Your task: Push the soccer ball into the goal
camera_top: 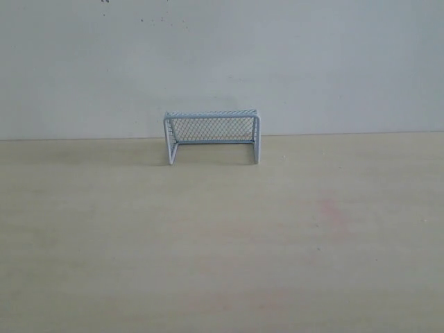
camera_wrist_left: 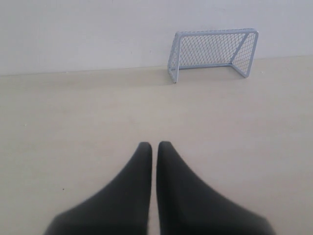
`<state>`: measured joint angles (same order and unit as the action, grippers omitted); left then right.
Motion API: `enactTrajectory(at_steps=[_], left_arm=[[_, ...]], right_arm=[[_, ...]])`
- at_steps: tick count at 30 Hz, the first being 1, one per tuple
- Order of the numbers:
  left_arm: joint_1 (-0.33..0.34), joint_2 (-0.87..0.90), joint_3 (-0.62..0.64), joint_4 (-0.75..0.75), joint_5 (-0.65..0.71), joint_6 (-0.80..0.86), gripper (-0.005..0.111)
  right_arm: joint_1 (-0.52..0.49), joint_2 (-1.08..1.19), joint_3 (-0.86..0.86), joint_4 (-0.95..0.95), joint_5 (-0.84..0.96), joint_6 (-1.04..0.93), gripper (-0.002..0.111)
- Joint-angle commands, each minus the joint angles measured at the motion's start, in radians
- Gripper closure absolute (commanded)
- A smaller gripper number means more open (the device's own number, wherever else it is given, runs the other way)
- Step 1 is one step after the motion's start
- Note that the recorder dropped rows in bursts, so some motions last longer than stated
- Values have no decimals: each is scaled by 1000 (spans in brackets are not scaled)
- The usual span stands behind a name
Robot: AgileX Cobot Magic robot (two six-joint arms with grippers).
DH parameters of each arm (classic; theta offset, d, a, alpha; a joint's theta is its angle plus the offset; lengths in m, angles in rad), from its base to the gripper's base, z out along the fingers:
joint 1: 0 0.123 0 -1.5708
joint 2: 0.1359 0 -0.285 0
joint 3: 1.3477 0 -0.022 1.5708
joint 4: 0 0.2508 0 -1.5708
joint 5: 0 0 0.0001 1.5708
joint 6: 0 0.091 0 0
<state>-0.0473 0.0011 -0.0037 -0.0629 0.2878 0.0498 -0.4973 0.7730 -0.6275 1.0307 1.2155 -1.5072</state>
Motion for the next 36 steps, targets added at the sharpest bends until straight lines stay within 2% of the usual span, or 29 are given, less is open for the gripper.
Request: enactTrajectory(at_steps=[1,6,10,15,25,36], left_arm=[[4,-1,4,-7,-2,4,102],[4,-1,4,-7,-2,4,102],[4,-1,4,-7,-2,4,102],[4,-1,4,-7,-2,4,102],[4,-1,4,-7,-2,4,102],[4,-1,4,-7,-2,4,102]], right_arm=[[160,-44,2,16,-87,30,108],[381,-123,17,11,-405,232,108],[470,-211,84,11,-655,391,108],[479,-288,211,11,-867,505,108],[479,-436,442,11,-1149,541,108],[507,-584,557,13,-1189,548,108]])
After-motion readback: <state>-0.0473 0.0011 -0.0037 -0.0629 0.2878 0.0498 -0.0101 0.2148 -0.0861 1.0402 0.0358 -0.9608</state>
